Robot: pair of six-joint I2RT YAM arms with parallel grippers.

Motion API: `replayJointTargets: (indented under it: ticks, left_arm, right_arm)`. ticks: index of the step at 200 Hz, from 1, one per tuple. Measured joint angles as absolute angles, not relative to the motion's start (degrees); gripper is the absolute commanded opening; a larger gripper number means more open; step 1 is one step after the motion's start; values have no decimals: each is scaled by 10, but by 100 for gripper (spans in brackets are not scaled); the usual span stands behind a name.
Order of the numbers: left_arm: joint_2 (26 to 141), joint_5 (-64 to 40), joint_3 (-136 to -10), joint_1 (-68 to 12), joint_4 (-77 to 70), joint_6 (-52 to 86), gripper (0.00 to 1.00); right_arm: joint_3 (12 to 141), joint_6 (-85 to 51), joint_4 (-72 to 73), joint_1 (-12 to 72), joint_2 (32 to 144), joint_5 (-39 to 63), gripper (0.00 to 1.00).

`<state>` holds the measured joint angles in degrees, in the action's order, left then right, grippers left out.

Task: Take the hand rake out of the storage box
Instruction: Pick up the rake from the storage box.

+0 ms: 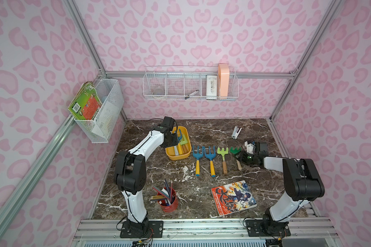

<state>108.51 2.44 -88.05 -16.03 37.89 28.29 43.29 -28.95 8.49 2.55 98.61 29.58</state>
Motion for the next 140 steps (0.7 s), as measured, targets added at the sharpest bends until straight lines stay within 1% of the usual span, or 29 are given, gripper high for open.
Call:
replayJointTargets:
  ticks: [87, 129, 140]
  left_arm:
    - [1096, 25, -889, -160, 377, 283, 48]
    - [1123, 32, -904, -160, 382, 278, 48]
    - [1134, 35, -911, -160, 385, 272, 46]
  right_arm:
    - [444, -289, 80, 36, 995, 296, 40]
    - [451, -281, 26, 20, 965, 268, 41]
    - [458, -274, 10, 20, 951, 257, 42]
